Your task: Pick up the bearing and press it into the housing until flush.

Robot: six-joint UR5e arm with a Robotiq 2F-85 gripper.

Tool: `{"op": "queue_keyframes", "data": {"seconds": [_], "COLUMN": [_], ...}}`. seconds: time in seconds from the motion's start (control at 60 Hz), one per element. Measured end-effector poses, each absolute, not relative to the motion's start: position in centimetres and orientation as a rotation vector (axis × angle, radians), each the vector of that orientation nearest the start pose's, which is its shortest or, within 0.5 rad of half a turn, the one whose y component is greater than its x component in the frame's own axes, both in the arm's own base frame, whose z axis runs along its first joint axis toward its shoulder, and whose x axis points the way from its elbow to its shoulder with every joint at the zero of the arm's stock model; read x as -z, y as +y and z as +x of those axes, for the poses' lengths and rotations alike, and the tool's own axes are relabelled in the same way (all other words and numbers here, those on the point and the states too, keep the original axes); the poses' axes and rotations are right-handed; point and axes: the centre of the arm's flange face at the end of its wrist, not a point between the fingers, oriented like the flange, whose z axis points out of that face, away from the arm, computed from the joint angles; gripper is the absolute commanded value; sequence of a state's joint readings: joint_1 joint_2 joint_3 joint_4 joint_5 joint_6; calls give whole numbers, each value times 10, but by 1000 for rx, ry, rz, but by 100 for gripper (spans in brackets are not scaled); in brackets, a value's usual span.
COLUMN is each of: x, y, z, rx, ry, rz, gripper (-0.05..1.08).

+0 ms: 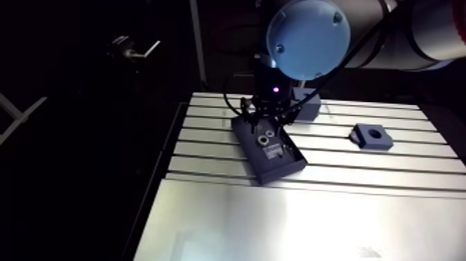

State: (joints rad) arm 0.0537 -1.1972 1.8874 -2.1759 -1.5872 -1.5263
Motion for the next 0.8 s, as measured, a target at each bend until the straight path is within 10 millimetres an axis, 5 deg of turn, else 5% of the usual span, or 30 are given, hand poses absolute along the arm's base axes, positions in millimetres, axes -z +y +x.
{"op": "queue_keyframes", "data": {"seconds": [0.8], "x": [-182], "y": [-160], "z": [-542], "rx": [-32], "ry": [3063], "rz": [-22], "gripper": [38]}}
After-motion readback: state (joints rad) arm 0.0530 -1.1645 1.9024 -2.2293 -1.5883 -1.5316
